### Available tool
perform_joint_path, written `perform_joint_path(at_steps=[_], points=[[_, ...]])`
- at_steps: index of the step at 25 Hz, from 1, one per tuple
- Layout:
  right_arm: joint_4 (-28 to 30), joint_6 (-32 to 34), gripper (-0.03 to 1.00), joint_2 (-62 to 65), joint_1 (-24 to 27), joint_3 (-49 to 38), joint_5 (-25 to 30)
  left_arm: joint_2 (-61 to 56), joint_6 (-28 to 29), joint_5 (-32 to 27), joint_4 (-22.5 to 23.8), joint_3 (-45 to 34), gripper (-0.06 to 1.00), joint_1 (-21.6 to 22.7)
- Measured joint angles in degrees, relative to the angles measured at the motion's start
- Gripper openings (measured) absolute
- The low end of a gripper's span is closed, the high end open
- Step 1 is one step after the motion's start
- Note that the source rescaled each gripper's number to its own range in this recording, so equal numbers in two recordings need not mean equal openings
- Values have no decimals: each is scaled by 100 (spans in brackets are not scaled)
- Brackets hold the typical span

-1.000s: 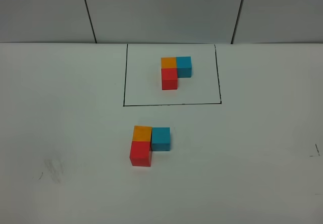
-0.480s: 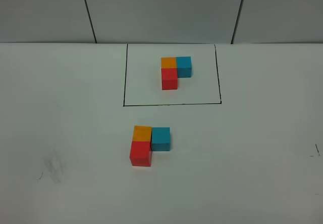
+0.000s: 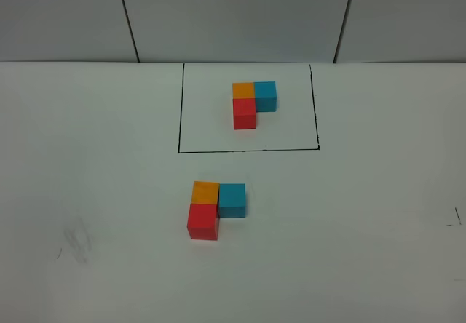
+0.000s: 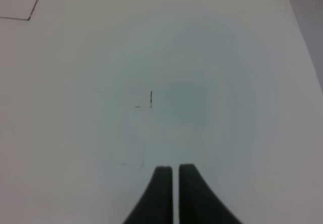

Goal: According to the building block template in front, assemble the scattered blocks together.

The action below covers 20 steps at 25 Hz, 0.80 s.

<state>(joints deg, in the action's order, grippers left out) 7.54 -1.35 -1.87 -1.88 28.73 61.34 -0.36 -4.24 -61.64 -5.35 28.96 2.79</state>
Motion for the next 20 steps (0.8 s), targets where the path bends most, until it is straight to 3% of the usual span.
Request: perform_joint_path(at_steps=[20], points=[[0,0,0,0,0,0,0,0,-1,0,0,0,1,0]])
